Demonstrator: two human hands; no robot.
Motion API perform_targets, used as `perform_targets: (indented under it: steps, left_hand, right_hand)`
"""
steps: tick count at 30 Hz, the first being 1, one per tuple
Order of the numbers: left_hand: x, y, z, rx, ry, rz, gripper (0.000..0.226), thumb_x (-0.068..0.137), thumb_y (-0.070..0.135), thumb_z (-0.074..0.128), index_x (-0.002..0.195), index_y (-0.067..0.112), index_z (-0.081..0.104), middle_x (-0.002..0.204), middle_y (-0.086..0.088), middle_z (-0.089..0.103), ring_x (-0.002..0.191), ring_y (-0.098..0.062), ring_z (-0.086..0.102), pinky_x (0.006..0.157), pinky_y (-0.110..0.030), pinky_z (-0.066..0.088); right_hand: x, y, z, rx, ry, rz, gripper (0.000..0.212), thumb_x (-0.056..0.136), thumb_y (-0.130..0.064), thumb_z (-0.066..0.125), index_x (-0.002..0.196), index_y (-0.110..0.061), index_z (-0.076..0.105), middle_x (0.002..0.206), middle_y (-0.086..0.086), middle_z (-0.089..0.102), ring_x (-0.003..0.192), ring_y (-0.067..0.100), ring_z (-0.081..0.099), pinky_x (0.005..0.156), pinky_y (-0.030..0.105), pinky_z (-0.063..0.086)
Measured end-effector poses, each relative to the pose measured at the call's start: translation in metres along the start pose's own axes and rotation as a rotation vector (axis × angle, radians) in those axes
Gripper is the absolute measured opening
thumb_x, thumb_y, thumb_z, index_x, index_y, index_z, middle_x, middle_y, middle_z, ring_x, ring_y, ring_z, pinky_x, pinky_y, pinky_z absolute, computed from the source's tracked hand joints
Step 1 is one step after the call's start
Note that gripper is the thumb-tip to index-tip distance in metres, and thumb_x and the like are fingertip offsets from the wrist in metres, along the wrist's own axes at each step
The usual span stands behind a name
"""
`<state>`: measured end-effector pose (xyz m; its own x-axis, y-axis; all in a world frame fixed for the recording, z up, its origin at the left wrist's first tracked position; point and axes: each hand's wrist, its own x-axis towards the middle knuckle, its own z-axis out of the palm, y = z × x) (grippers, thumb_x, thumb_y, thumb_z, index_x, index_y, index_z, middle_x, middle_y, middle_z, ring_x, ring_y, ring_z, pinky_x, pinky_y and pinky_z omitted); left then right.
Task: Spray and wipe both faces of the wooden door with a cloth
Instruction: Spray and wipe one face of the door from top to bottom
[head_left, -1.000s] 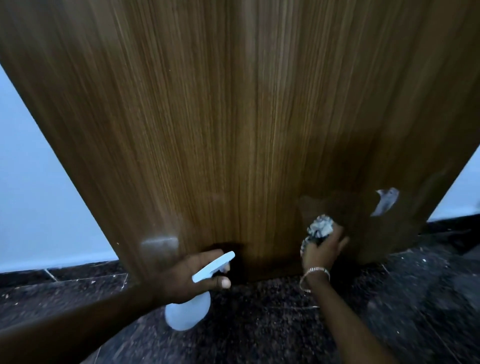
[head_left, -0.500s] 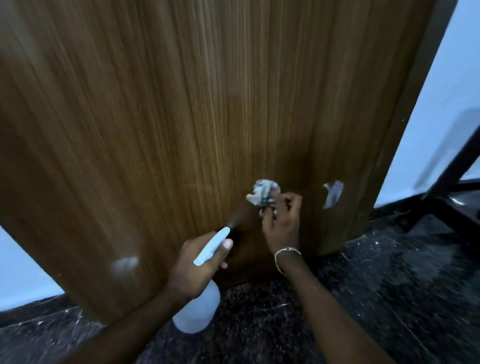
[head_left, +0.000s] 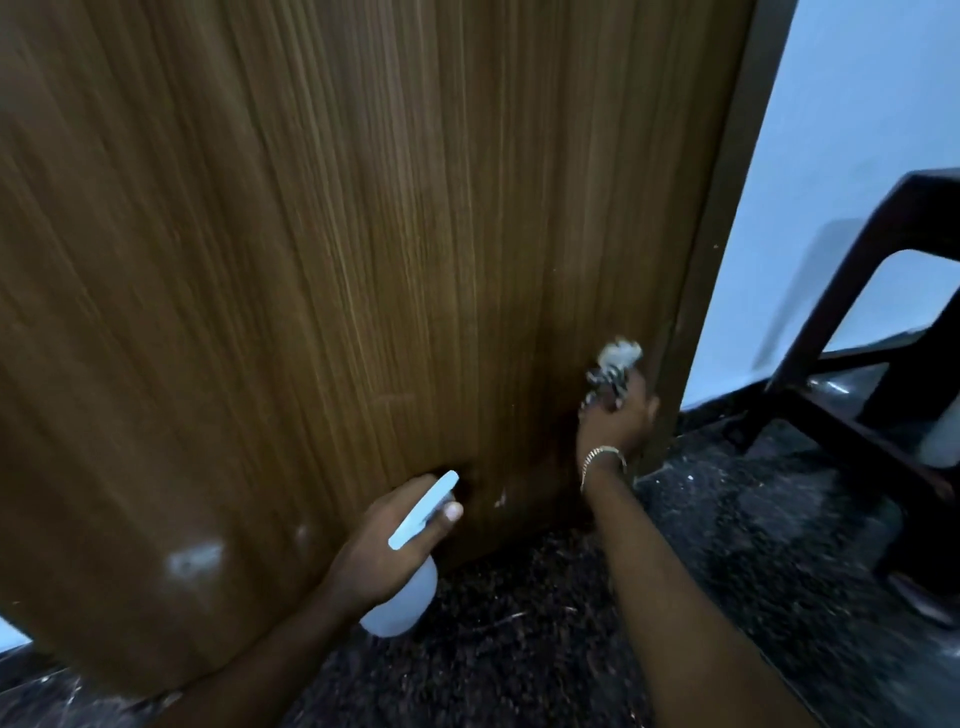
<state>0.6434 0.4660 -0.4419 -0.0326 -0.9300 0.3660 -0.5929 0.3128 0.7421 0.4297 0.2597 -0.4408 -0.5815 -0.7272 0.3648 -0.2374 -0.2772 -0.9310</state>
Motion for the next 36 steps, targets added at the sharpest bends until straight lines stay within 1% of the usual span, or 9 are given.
perform_targets:
  steps: [3,7,11,14,17,24,29,33,36]
  left_hand:
    - [0.006,0.008,0.003,-0.025,0.001,-0.002,0.037,0.103,0.049,0.058,0.094,0.014,0.065,0.083,-0.006,0.066,0.078,-0.024,0.066,0.074,-0.049,0.053]
    - [0.009,0.009,0.006,-0.061,0.005,-0.03,0.041,0.101,0.053,0.059,0.093,0.014,0.065,0.082,-0.008,0.066,0.078,-0.029,0.067,0.073,-0.053,0.054]
    - [0.01,0.004,0.009,-0.052,-0.002,-0.073,0.032,0.104,0.043,0.061,0.094,0.014,0.067,0.082,-0.008,0.068,0.077,-0.026,0.07,0.075,-0.052,0.056]
    - [0.009,0.003,0.01,-0.05,0.009,-0.097,0.023,0.103,0.036,0.063,0.095,0.015,0.069,0.083,-0.008,0.07,0.076,-0.024,0.071,0.076,-0.051,0.057]
    - [0.008,0.002,0.012,-0.045,0.008,-0.117,0.022,0.102,0.04,0.063,0.096,0.02,0.07,0.084,-0.006,0.072,0.077,-0.024,0.072,0.075,-0.049,0.059]
    - [0.015,0.001,0.019,-0.07,0.007,-0.158,0.009,0.101,0.028,0.065,0.095,0.025,0.071,0.087,-0.006,0.074,0.078,-0.022,0.074,0.071,-0.04,0.061]
    - [0.021,0.005,0.02,-0.105,0.011,-0.159,0.014,0.102,0.027,0.063,0.098,0.018,0.072,0.088,-0.007,0.073,0.078,-0.024,0.074,0.072,-0.041,0.061]
    - [0.02,0.002,0.02,-0.112,-0.001,-0.16,0.015,0.103,0.026,0.063,0.1,0.014,0.071,0.091,-0.009,0.073,0.08,-0.024,0.074,0.071,-0.038,0.062]
    - [0.016,-0.005,0.019,-0.106,0.008,-0.183,0.016,0.103,0.034,0.064,0.099,0.02,0.072,0.092,-0.008,0.074,0.079,-0.023,0.075,0.069,-0.028,0.059]
  right_hand:
    - [-0.048,0.023,-0.008,-0.036,-0.116,0.237,0.045,0.09,-0.01,0.059,0.134,-0.008,0.057,0.126,0.026,0.055,0.108,0.041,0.06,0.099,0.042,0.047]
    - [-0.088,-0.034,-0.004,0.026,-0.324,-0.144,0.047,0.091,0.0,0.058,0.136,-0.012,0.054,0.131,0.014,0.046,0.11,0.023,0.055,0.093,0.017,0.04]
    - [0.003,-0.051,-0.001,0.067,-0.066,-0.059,0.049,0.09,0.007,0.051,0.135,-0.008,0.058,0.134,0.025,0.044,0.112,0.03,0.055,0.086,0.0,0.031]
    - [0.03,-0.009,-0.012,0.083,0.057,0.337,0.05,0.096,0.006,0.046,0.143,-0.006,0.049,0.139,0.027,0.045,0.115,0.032,0.055,0.084,0.015,0.033]
    - [-0.004,0.013,-0.013,-0.04,-0.183,0.617,0.073,0.096,-0.002,0.05,0.159,-0.017,0.018,0.153,0.025,0.028,0.128,0.042,0.05,0.098,0.036,0.045]
    - [0.05,-0.052,-0.006,-0.233,-0.046,-0.234,0.064,0.083,0.003,0.055,0.142,-0.017,0.042,0.139,0.021,0.041,0.111,0.043,0.056,0.092,0.045,0.052]
    - [0.045,0.026,-0.02,-0.342,-0.071,0.203,0.061,0.093,0.001,0.047,0.152,-0.008,0.033,0.149,0.02,0.041,0.127,0.04,0.049,0.102,0.042,0.041]
    - [-0.036,0.08,-0.02,-0.266,-0.418,0.578,0.041,0.094,-0.003,0.051,0.134,-0.012,0.047,0.141,0.025,0.05,0.126,0.039,0.053,0.099,0.038,0.044]
    - [-0.08,0.069,-0.008,-0.296,-0.477,0.515,0.037,0.093,-0.009,0.058,0.124,-0.025,0.05,0.121,0.022,0.064,0.106,0.039,0.066,0.088,0.044,0.056]
